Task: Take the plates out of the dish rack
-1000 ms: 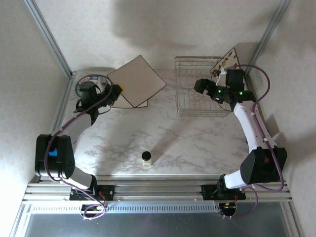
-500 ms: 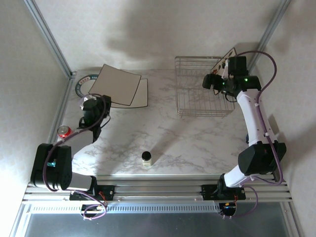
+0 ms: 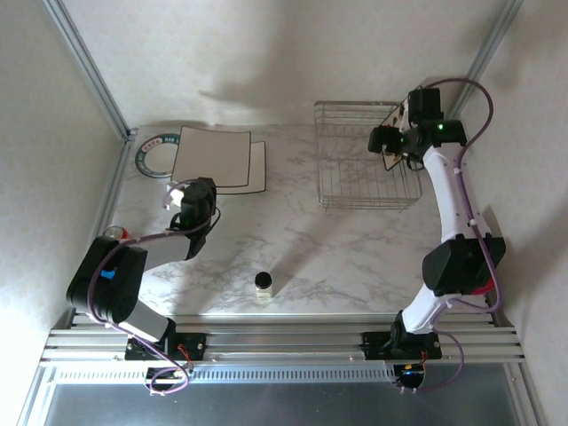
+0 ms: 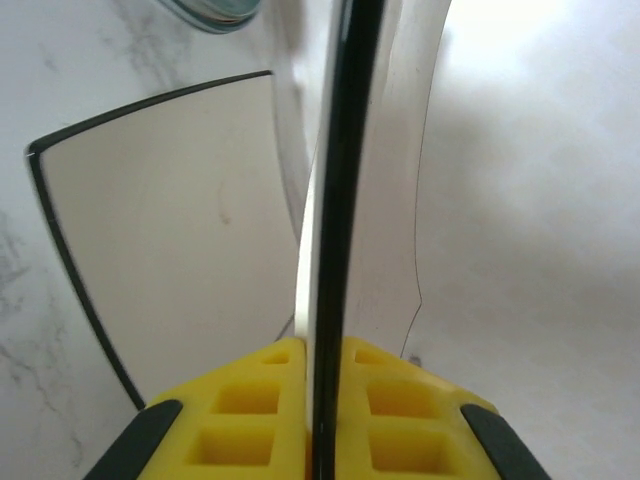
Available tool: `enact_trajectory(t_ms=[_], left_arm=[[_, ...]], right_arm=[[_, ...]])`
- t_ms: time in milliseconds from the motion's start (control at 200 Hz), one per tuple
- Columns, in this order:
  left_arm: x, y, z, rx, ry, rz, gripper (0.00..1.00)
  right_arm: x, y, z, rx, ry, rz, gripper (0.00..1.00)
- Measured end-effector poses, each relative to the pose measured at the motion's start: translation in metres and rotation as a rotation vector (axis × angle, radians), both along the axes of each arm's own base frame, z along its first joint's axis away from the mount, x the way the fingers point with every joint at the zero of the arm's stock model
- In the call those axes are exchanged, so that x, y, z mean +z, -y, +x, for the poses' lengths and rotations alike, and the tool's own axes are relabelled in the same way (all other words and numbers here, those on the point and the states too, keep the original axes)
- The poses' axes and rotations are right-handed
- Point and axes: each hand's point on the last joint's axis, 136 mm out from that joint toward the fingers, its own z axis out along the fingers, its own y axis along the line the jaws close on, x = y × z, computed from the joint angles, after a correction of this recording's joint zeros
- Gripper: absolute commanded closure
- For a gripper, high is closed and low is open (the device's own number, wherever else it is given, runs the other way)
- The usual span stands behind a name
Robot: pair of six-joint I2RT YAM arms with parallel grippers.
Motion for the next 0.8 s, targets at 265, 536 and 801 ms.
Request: enact_trajectory(t_ms=[265,536,801], left_arm=[[-0.029,0.017,0.020,0.015,-0.061,-0.019,1.00],[-0.032,0.022,0.030,0.020,-0.067,-0.040,1.00],[-0.048,0.022,0.030,0.020,-0.106,-0.025,1.00]], right_arm=[[0.027,0.035,0.038,-0.052,0.030,-0.099,0.01],[-0.002,0.048,0.042,-0.052,-0.080,-0.118,0.01],[-0.036,0.046,0.040,-0.028,-0.192,-0.120,0.01]])
